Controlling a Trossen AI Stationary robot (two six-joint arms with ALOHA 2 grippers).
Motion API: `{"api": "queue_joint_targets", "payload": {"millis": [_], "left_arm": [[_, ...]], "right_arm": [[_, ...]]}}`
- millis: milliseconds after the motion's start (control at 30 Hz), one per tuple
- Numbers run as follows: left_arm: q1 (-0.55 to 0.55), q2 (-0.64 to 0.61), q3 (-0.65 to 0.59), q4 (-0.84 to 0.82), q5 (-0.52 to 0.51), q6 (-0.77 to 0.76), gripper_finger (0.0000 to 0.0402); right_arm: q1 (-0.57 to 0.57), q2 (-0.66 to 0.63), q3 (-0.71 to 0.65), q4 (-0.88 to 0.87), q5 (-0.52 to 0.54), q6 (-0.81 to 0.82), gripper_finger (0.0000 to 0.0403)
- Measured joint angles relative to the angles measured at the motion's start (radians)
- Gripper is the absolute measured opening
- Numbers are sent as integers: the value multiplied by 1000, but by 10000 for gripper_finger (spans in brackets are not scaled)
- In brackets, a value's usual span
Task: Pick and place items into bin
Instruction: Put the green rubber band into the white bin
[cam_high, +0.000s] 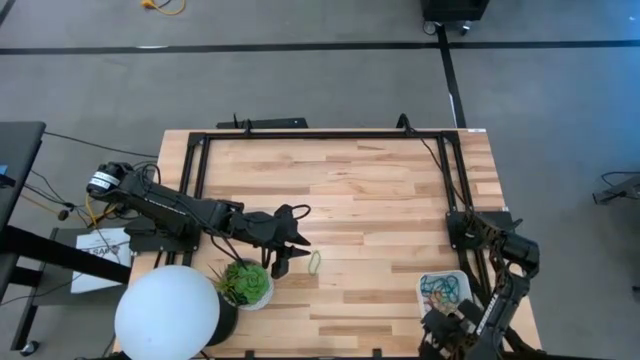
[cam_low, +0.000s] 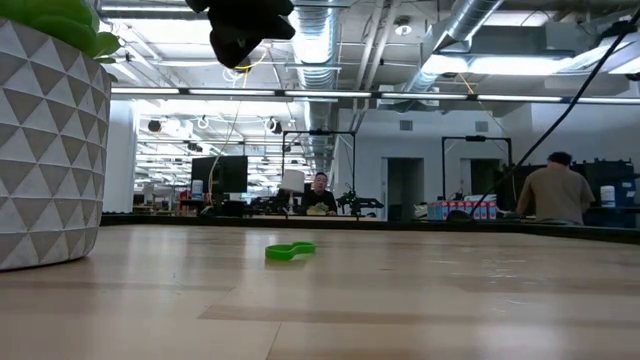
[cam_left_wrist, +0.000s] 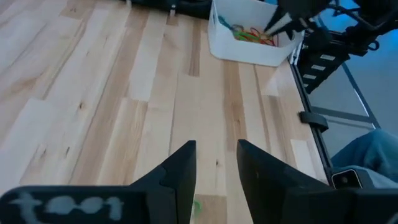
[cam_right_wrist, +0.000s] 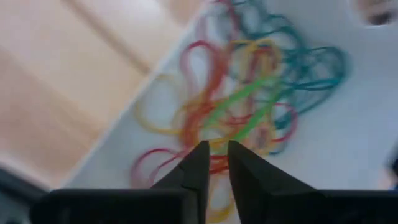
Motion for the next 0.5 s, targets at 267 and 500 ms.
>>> {"api": "queue_joint_targets", "payload": {"millis": [267, 500], "left_arm": [[-3, 0, 0, 4, -20, -6, 104], [-2, 0, 0, 38, -65, -27, 104]], "right_arm": [[0, 0, 0, 42, 2, -140, 103], [-1, 0, 1, 99, 2, -152, 107]]}}
